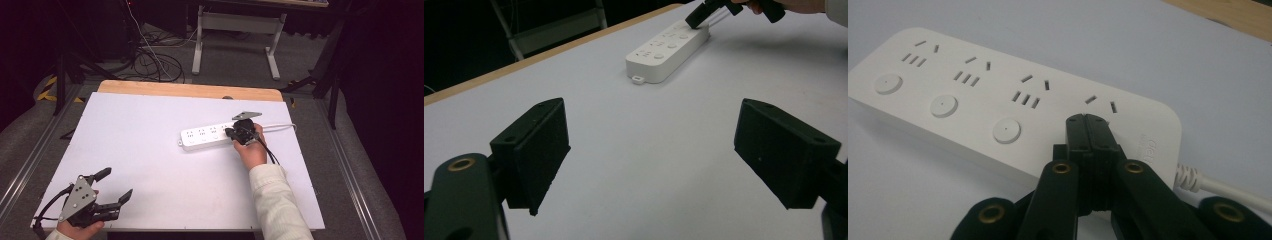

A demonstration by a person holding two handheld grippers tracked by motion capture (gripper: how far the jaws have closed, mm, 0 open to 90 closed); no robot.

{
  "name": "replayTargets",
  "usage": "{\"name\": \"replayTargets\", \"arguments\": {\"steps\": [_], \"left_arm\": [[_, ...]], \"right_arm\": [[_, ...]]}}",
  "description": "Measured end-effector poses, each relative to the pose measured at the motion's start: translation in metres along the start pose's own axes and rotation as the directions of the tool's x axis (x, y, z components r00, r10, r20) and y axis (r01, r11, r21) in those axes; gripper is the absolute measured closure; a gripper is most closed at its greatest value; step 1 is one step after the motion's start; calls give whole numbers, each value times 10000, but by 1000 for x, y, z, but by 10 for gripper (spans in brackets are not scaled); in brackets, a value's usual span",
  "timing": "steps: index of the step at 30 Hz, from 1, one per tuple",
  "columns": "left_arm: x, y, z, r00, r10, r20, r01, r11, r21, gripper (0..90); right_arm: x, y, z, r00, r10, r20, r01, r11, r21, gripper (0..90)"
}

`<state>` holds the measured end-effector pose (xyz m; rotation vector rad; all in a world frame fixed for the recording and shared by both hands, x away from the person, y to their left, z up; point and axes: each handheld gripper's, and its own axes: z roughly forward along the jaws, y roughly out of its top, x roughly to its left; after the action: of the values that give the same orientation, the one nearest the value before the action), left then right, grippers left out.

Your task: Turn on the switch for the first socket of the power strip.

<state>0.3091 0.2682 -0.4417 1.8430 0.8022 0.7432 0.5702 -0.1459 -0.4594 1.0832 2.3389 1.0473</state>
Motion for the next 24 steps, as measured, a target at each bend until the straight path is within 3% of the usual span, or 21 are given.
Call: {"name": "replayTargets", "arguments": {"steps": [24], "left_arm": [[0,0,1,10000,-43,38,43,10000,1,149]], "right_arm": [[4,0,1,9995,115,309,-118,9999,83,900]]}}
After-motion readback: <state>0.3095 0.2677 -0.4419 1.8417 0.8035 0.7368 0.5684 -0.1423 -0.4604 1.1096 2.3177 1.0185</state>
